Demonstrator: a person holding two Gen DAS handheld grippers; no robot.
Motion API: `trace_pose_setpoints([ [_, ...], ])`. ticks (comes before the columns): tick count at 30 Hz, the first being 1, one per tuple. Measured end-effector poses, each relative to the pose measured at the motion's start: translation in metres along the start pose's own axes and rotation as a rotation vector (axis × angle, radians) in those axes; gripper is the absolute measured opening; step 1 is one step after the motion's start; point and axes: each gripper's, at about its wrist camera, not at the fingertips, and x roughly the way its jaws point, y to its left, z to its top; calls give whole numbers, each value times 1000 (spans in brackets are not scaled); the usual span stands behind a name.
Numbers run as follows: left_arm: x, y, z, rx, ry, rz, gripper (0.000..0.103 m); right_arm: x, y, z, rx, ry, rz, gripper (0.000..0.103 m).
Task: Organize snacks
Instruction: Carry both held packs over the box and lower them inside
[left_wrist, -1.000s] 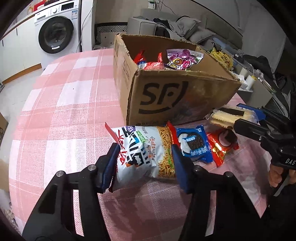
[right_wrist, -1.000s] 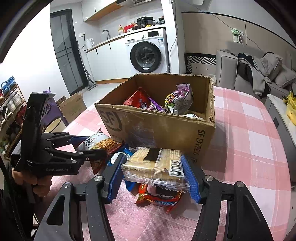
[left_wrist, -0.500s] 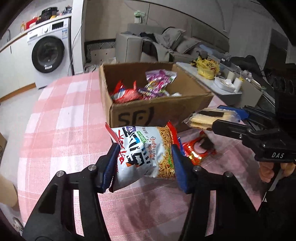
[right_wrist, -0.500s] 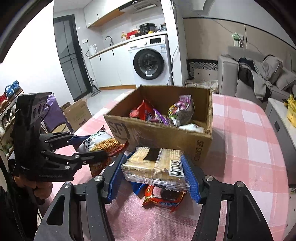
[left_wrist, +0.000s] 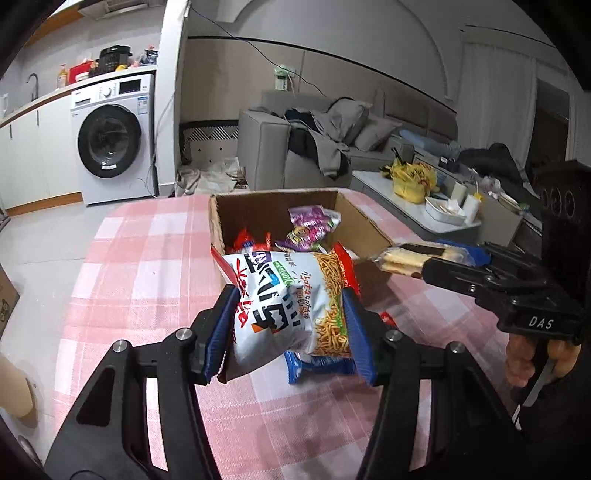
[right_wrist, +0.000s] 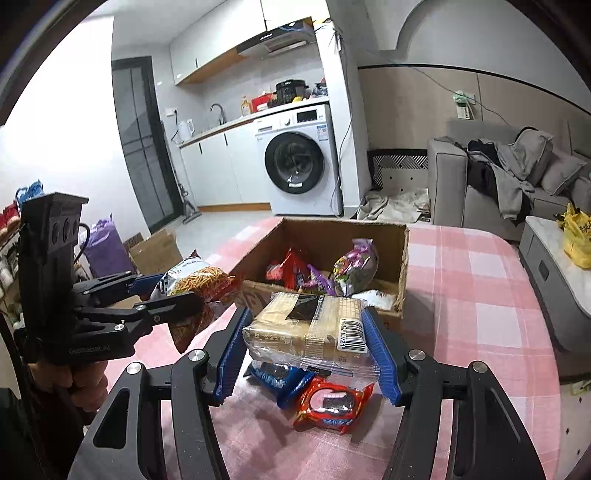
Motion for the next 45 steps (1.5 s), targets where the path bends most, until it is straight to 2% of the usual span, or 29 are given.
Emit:
trace_pose_setpoints([
  [9,9,10,26,-48,-27,24,53,-3,-8,17,48,-51,-22,61],
  [22,53,10,58,-53,-19,53,53,31,-24,39,87,-44,-20,61],
  [45,136,11,75,-25,13,86,53,89,-37,56,136,-12,-8,61],
])
